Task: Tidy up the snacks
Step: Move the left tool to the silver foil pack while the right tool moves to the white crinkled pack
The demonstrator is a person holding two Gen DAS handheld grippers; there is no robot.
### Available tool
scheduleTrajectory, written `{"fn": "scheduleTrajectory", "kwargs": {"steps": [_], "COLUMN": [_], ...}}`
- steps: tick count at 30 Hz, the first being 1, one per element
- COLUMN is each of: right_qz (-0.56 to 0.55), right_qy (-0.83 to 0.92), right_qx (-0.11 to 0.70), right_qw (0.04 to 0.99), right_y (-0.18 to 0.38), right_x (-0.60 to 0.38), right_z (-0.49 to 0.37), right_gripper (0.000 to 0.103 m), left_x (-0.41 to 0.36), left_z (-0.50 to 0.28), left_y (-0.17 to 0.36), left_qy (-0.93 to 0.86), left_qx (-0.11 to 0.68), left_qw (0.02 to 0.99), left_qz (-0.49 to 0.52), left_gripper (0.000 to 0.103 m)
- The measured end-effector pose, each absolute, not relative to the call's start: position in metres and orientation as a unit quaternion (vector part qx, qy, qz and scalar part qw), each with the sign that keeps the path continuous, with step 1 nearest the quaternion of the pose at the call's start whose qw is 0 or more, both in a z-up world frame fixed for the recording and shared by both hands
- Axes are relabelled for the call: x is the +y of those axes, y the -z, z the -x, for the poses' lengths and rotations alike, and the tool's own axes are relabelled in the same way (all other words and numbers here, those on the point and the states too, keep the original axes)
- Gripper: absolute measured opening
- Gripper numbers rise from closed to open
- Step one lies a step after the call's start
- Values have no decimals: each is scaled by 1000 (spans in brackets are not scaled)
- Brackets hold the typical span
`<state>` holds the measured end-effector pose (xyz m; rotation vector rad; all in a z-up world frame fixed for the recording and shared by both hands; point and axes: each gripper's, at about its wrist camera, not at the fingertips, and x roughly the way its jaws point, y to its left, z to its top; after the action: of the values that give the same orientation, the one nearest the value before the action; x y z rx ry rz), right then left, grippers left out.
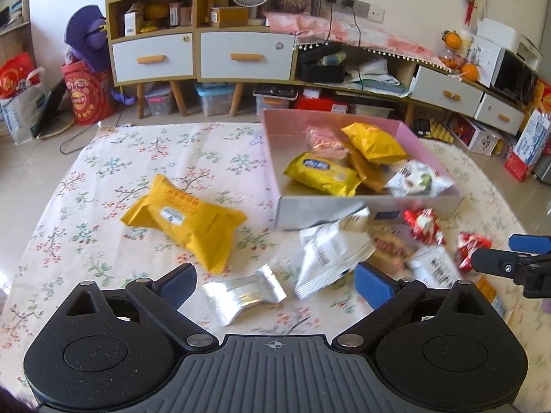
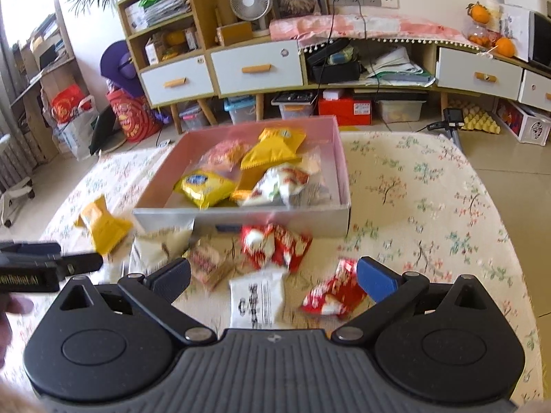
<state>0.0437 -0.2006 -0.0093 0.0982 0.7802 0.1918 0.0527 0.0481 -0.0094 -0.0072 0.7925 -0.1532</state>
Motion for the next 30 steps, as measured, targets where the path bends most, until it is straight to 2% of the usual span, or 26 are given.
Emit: {"fn": "scheduleTrajectory", "kwargs": {"steps": [4, 23, 28, 30], "right_qz": [-39, -15, -28, -31], "right_qy": [-93, -148, -178, -190], "right_qx": [398, 416, 392, 379], "right_qw": [912, 897, 902, 905], "right_y": [15, 27, 25, 24], "right_x": [-192, -133, -125, -123], "right_z": [-43, -62, -68, -68], "right_gripper": [103, 103, 102, 101], "left_x": [60, 79, 80, 77], "left_z": [-48, -64, -70, -71], "left_y": [16, 59, 63, 63], "left_qy": [69, 175, 204, 214], "left_qx": [374, 366, 363, 360], "left_qw": [924, 908, 903, 901], "left_qz": [-41, -105, -107, -113], "left_gripper": [99, 97, 91, 85]}}
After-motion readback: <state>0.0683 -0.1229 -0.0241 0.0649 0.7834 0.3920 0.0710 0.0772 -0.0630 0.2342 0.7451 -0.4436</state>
